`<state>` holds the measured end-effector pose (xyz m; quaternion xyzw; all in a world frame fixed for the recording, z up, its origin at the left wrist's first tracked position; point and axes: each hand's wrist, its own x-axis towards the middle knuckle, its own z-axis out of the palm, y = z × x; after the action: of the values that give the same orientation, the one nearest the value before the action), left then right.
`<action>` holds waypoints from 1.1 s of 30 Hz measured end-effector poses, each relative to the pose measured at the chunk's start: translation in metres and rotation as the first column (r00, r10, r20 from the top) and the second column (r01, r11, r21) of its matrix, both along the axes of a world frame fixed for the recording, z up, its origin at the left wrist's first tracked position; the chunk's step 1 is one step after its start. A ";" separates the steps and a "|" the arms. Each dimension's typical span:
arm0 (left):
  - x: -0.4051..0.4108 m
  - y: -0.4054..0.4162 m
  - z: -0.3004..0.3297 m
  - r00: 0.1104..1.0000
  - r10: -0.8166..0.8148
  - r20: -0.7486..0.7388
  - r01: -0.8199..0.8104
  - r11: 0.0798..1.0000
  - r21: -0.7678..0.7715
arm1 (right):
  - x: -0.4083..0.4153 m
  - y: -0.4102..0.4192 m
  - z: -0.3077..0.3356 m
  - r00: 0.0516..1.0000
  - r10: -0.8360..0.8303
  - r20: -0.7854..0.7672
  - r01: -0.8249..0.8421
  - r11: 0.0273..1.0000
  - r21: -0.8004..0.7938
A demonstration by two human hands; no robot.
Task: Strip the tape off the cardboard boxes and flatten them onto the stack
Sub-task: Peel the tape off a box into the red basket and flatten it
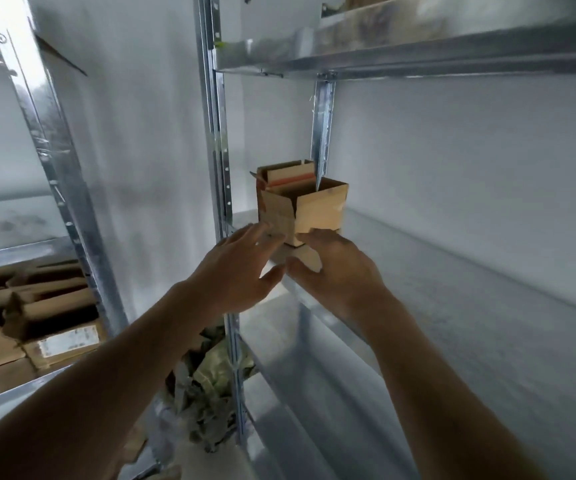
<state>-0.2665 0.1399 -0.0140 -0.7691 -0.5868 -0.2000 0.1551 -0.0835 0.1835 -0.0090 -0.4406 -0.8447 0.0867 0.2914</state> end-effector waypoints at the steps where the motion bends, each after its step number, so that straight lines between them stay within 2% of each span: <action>1: -0.010 0.017 0.000 1.000 -0.015 -0.007 0.015 1.000 0.000 | -0.009 0.011 0.001 1.000 -0.002 0.003 0.002 1.000 0.021; 5: -0.046 0.075 0.006 1.000 -0.023 -0.010 0.023 1.000 0.002 | -0.038 0.058 0.018 0.998 -0.020 0.060 0.015 0.996 0.085; 10: -0.087 0.139 0.006 0.998 -0.037 0.042 0.038 0.999 -0.033 | -0.067 0.119 0.031 0.952 -0.200 0.232 0.164 0.973 0.164; 13: -0.110 0.172 -0.005 0.994 -0.093 0.064 0.096 0.994 -0.044 | -0.085 0.145 0.027 0.923 -0.247 0.296 0.184 0.957 0.224; 17: -0.135 0.206 -0.019 0.974 -0.202 0.106 0.210 0.975 -0.074 | -0.107 0.159 0.017 0.855 -0.323 0.406 0.252 0.942 0.220; 22: -0.155 0.232 -0.027 0.920 -0.376 0.110 0.381 0.924 -0.030 | -0.124 0.161 -0.003 0.819 -0.436 0.373 0.299 0.879 0.371; 25: -0.160 0.239 -0.029 0.898 -0.428 0.099 0.433 0.901 -0.032 | -0.127 0.157 -0.007 0.773 -0.537 0.338 0.347 0.803 0.484; 28: -0.159 0.243 -0.030 0.883 -0.457 0.109 0.463 0.886 -0.038 | -0.128 0.150 -0.008 0.715 -0.555 0.425 0.368 0.816 0.446; 33: -0.144 0.239 -0.030 0.858 -0.500 0.117 0.507 0.861 -0.038 | -0.113 0.133 -0.002 0.706 -0.545 0.453 0.410 0.836 0.366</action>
<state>-0.4101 0.3791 -0.0438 -0.8892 -0.3788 -0.2533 0.0408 -0.1962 0.3167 -0.0110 -0.6130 -0.7511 -0.2216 0.1043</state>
